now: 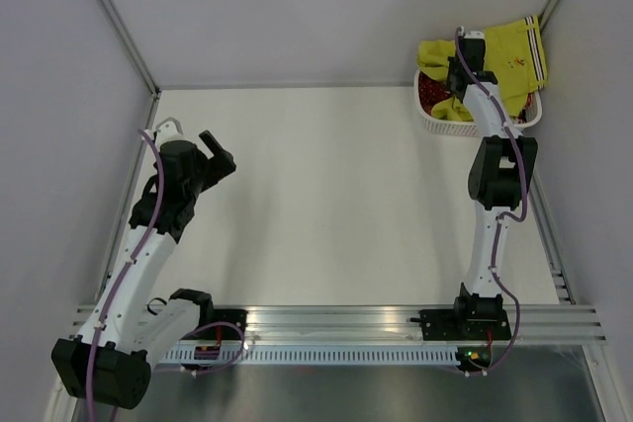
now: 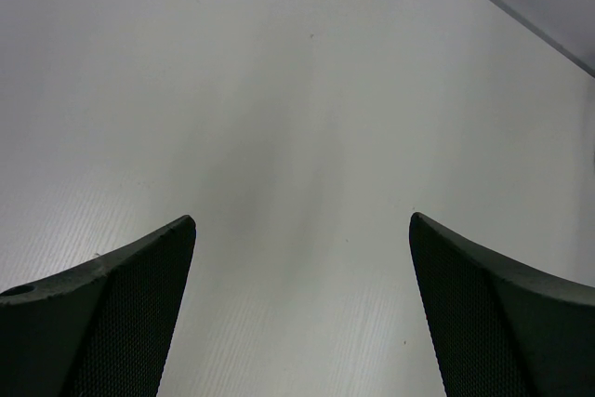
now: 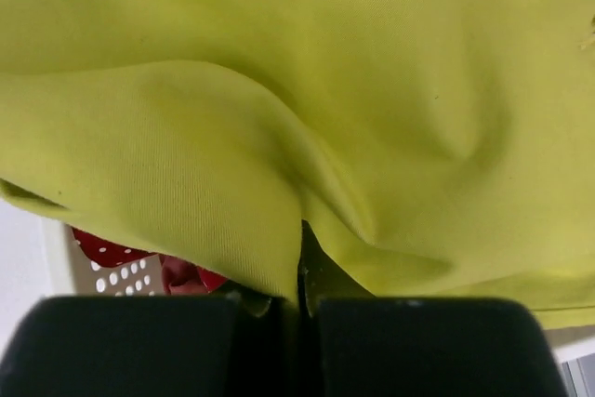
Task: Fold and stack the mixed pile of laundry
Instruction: Pick up the trousers from the bin, then place the trousers at the center of the board.
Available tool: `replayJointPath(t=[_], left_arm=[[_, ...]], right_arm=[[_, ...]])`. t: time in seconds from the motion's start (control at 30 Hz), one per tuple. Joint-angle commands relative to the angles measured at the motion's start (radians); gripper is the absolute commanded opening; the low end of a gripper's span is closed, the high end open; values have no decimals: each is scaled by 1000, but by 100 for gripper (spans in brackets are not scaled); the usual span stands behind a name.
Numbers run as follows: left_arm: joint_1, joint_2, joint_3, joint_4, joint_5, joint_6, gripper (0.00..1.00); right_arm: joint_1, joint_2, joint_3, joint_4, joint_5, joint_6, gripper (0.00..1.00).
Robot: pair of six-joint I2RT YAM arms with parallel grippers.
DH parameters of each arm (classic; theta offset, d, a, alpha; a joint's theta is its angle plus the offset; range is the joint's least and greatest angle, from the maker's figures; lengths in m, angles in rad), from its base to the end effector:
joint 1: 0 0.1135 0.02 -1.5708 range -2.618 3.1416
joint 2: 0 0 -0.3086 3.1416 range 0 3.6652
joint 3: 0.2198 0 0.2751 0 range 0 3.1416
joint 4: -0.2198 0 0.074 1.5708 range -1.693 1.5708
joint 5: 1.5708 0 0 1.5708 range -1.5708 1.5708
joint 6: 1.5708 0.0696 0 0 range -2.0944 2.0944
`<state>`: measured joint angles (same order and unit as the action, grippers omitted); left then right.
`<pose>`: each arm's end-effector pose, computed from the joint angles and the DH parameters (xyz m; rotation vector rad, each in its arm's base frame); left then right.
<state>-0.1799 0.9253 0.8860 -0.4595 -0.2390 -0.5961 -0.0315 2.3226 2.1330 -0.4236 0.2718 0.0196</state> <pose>0.2286 -0.0248 0.3416 -0.5685 1.9824 -0.2337 0.6202 -0.0382 0.2661 0.2093 2.1640 -0.3033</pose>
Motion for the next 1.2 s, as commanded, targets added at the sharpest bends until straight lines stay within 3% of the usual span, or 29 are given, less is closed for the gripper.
replayJointPath(t=[0.0,0.1,0.27,0.43,0.57,0.7,0.77,0.83,0.97,1.0,1.03,1.07,1.13,1.17], left_arm=[[3,-3,45,39,-11,22,100],[3,-13,39,39,0,21,100],[3,-62,13,47,64,18,100],[3,-121,-12,61,125,7,100],[2,-169,-21,58,147,-2,100],[3,-226,-22,51,191,-21,99],[3,-255,-22,47,220,-33,99],[3,-272,-22,32,225,-45,100],[3,-301,-19,-33,170,-59,100],[3,-310,-21,-47,153,-70,100],[2,-313,-24,-68,130,-76,99],[2,-315,-27,-76,126,-79,100],[3,-312,-45,-88,119,-100,100],[2,-310,-54,-91,119,-106,100]], right_arm=[[2,-141,42,39,35,-3,1],[2,-247,38,31,4,11,0],[18,-432,51,13,-199,39,0],[206,-560,122,-92,-235,-55,0],[392,-592,180,-115,-330,-24,0],[543,-595,225,-42,-619,38,0],[551,-605,206,-9,-684,112,0],[550,-655,104,-6,-657,153,0],[500,-848,-379,124,-473,257,3],[472,-903,-573,134,-448,284,10],[438,-919,-653,112,-430,302,41],[368,-930,-786,91,-402,343,59],[302,-942,-892,57,-311,358,95],[248,-942,-962,28,-278,362,98]])
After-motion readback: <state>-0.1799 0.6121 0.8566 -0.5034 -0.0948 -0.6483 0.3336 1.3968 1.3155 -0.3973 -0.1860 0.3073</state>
